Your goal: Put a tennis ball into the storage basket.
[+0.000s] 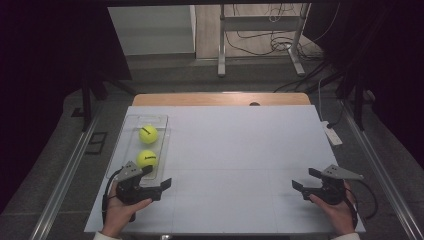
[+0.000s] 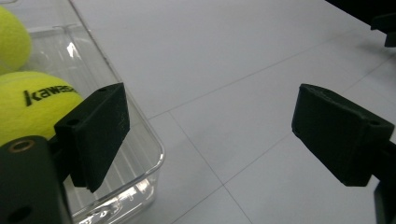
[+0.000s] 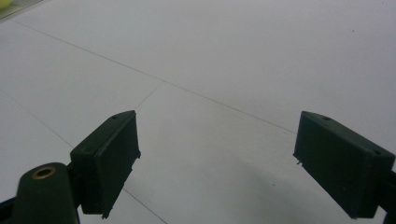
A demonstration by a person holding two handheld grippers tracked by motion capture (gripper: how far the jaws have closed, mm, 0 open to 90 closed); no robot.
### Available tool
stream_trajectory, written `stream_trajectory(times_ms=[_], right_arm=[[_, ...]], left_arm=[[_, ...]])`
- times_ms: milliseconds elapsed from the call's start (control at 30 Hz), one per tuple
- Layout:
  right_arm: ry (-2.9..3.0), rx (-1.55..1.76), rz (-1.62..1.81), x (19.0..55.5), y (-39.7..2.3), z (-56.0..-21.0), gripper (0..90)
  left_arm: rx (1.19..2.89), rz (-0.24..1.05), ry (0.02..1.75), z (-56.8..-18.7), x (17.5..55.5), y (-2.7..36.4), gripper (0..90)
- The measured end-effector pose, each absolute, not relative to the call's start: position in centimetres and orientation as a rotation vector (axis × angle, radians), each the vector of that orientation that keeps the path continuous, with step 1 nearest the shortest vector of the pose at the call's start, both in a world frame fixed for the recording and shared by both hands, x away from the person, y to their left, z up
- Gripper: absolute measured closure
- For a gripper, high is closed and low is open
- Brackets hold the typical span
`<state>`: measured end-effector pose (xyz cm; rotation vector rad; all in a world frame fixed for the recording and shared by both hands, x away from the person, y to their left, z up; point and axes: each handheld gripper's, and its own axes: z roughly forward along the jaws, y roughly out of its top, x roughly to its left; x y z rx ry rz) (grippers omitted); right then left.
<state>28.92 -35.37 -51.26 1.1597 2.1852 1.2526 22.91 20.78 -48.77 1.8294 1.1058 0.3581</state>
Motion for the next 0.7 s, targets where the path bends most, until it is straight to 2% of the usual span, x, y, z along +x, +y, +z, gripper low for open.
stream_trajectory(times_ms=[700], right_arm=[[2.189, 1.143, 1.268, 28.61, -35.38, -51.19, 13.8]], left_arm=[[1.84, 0.384, 1.063, -49.35, 23.18, 19.79, 13.1]])
